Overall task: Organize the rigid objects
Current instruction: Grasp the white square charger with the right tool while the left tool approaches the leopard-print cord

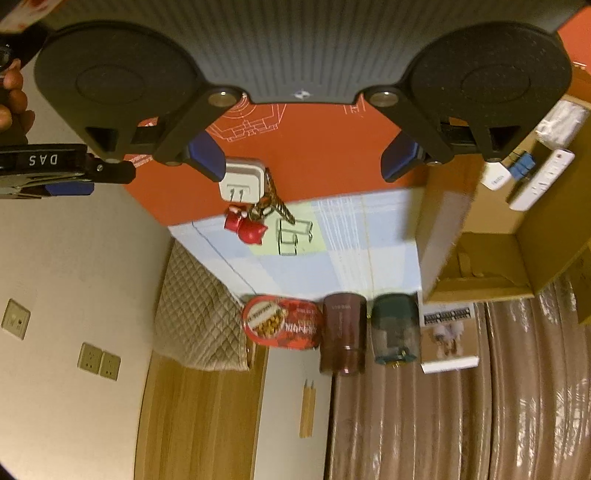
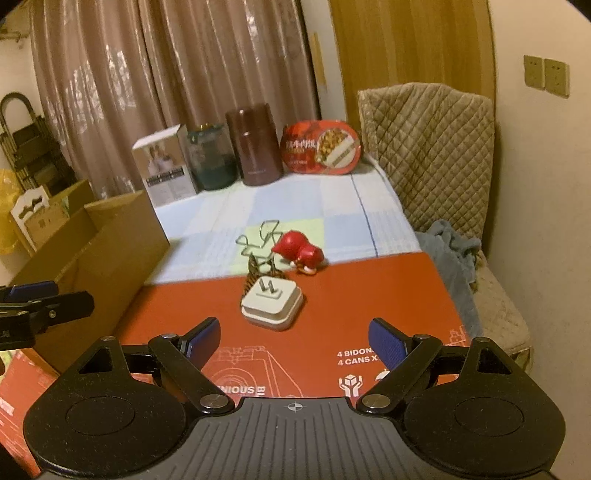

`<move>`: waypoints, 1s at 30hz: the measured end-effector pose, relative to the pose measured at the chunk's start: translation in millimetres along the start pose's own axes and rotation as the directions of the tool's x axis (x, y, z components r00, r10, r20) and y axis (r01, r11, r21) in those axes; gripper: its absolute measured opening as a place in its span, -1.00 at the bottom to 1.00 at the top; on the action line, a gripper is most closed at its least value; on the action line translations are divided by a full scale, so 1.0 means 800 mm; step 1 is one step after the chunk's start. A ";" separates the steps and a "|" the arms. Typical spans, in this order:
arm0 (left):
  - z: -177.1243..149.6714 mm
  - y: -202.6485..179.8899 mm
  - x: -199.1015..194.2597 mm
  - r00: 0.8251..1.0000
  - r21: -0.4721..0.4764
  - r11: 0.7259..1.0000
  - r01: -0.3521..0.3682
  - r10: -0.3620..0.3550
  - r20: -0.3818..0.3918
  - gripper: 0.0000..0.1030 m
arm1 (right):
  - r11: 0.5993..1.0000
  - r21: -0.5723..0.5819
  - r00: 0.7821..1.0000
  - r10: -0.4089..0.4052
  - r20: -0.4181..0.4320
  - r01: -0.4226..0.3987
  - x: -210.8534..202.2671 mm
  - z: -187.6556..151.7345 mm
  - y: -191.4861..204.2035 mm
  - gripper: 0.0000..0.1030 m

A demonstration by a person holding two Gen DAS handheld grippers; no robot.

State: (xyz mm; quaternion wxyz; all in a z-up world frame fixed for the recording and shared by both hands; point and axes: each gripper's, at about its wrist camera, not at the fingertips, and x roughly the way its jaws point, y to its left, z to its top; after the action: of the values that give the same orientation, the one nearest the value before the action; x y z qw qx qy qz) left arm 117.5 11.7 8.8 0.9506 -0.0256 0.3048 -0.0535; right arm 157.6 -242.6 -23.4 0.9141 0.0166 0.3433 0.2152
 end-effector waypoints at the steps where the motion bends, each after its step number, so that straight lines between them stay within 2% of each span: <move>1: -0.002 -0.001 0.009 1.000 0.001 1.000 0.001 -0.001 -0.008 0.72 | 1.000 -0.006 1.000 0.001 -0.003 -0.001 0.007 -0.002 -0.002 0.64; 11: -0.028 0.000 0.093 0.997 0.019 1.000 0.012 -0.010 -0.075 0.72 | 0.996 -0.076 0.998 0.034 -0.050 -0.037 0.086 -0.009 -0.021 0.64; 16: -0.035 0.004 0.132 0.994 0.024 0.999 0.022 -0.020 -0.107 0.72 | 0.987 -0.125 0.993 0.089 -0.073 -0.098 0.125 -0.001 -0.020 0.64; 25: -0.043 0.028 0.173 0.988 -0.020 1.000 0.003 -0.006 -0.156 0.72 | 0.942 -0.277 0.979 0.159 -0.131 -0.190 0.195 0.004 -0.013 0.64; 30: -0.045 0.032 0.179 0.985 -0.034 0.999 0.014 -0.019 -0.169 0.72 | 0.894 -0.417 0.983 0.118 -0.141 -0.167 0.228 -0.004 -0.004 0.64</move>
State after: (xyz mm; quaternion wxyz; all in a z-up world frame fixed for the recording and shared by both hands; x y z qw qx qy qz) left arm 214.4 19.4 -105.5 0.9202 -0.0392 0.3850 -0.0584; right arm 279.3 -172.2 -139.3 0.8565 -0.1709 0.3366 0.3520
